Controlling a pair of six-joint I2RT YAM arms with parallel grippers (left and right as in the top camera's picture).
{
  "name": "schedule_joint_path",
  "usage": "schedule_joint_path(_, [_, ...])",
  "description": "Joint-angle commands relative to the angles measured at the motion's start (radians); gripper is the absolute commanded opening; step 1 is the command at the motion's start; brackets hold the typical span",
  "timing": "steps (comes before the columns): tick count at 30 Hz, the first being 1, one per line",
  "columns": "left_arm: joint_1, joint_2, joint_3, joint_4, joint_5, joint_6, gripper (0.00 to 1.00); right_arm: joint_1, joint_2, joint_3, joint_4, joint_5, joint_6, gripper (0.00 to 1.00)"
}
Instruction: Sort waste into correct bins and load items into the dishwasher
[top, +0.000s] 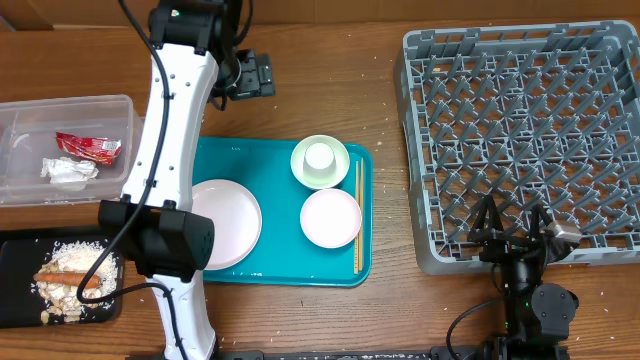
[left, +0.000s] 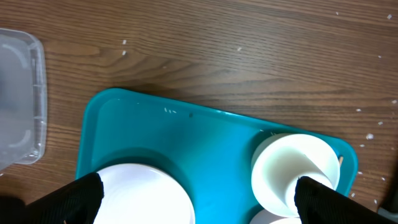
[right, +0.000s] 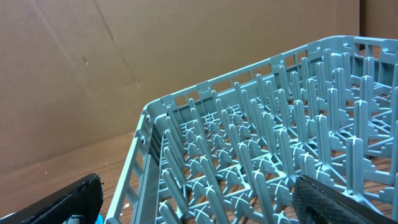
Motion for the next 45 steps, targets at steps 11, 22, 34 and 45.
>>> schedule_joint_path(11, [0.086, 0.067, -0.008, 0.002, 0.01, -0.015, 1.0, -0.006, -0.01, -0.01, 0.006, 0.01, -0.007, 1.0])
schedule_joint_path(22, [0.28, 0.086, -0.008, 0.001, 0.182, -0.015, 1.0, -0.006, -0.01, -0.01, 0.136, -0.167, 0.273, 1.0])
schedule_joint_path(34, [0.288, 0.086, -0.008, 0.047, 0.166, -0.015, 1.0, -0.006, -0.01, 0.003, 0.4, -0.481, 0.783, 1.0])
schedule_joint_path(45, [0.288, 0.086, -0.008, 0.053, 0.166, -0.015, 1.0, -0.005, 0.3, 0.566, 0.032, -0.536, 0.376, 1.0])
